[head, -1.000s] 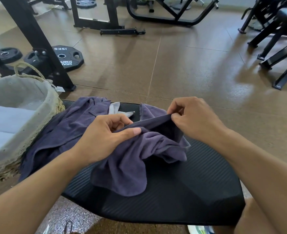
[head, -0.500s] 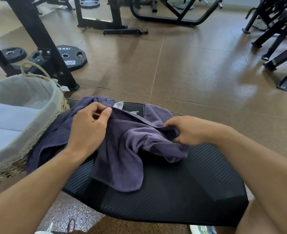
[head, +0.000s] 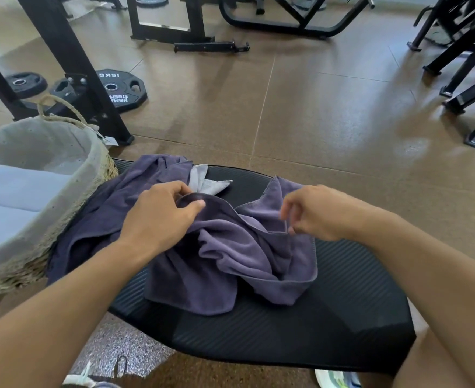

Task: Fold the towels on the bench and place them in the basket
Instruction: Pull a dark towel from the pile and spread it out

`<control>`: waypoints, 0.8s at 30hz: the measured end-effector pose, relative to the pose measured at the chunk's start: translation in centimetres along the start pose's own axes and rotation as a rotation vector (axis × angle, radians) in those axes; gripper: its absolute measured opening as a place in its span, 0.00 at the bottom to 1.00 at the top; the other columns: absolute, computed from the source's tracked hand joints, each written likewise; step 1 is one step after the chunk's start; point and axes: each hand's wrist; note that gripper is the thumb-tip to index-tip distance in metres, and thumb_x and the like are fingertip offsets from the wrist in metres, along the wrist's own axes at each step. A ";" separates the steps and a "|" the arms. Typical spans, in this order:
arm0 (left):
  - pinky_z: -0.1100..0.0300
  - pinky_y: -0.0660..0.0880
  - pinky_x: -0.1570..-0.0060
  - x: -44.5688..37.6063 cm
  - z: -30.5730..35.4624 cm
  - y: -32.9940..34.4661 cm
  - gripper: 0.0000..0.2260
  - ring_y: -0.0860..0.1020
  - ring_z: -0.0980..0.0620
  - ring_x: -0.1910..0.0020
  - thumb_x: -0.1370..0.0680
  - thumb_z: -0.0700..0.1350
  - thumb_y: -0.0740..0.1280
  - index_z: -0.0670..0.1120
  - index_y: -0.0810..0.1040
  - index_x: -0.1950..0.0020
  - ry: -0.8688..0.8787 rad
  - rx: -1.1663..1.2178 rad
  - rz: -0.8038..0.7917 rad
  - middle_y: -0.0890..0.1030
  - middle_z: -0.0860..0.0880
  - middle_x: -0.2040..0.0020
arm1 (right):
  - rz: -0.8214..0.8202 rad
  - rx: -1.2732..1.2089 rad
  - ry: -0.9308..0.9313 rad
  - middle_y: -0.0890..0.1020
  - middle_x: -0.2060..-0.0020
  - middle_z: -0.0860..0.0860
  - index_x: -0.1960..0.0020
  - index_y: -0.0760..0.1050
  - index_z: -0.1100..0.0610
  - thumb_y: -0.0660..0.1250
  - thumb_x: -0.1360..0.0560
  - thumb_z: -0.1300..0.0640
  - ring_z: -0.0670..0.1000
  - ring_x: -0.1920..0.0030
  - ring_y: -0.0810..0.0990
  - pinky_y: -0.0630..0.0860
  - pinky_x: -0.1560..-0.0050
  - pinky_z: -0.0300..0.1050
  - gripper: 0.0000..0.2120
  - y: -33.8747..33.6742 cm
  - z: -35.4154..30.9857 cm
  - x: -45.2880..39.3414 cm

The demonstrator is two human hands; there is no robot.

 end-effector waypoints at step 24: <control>0.48 0.79 0.53 0.4 -0.1 0.4 0.04 0.81 0.51 0.57 0.24 0.55 0.68 0.58 0.78 0.58 0.076 -0.043 0.011 0.82 0.60 0.62 | -0.158 0.138 -0.349 0.63 0.21 0.42 0.21 0.62 0.46 0.65 0.23 0.64 0.48 0.23 0.60 0.53 0.25 0.38 0.34 1.8 -1.6 -0.3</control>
Point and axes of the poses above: each hand's wrist, its own x-axis away from the middle knuckle, its own y-axis out of the palm, z = x × y
